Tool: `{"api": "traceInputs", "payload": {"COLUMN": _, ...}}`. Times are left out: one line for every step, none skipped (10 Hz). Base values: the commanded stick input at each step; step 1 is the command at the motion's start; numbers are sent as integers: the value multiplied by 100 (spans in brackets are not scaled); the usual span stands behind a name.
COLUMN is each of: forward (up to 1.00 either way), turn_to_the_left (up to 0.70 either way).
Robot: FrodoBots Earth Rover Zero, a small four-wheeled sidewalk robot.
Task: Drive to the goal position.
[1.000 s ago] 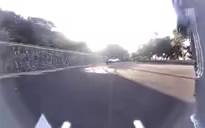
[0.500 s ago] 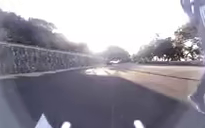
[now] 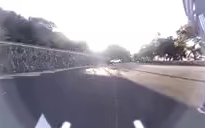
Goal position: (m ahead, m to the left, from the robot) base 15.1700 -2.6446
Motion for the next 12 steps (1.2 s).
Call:
{"api": "traceInputs", "payload": {"forward": 50, "turn_to_the_left": 0}}
{"api": "traceInputs", "payload": {"forward": 50, "turn_to_the_left": 0}}
{"api": "traceInputs", "payload": {"forward": 50, "turn_to_the_left": 0}}
{"api": "traceInputs", "payload": {"forward": 50, "turn_to_the_left": 0}}
{"api": "traceInputs", "payload": {"forward": 50, "turn_to_the_left": 0}}
{"api": "traceInputs", "payload": {"forward": 50, "turn_to_the_left": 0}}
{"api": "traceInputs", "payload": {"forward": 50, "turn_to_the_left": 0}}
{"api": "traceInputs", "payload": {"forward": 50, "turn_to_the_left": -16}}
{"api": "traceInputs", "payload": {"forward": 50, "turn_to_the_left": -38}}
{"api": "traceInputs", "payload": {"forward": 50, "turn_to_the_left": -34}}
{"api": "traceInputs", "payload": {"forward": 50, "turn_to_the_left": -3}}
{"api": "traceInputs", "payload": {"forward": 50, "turn_to_the_left": 0}}
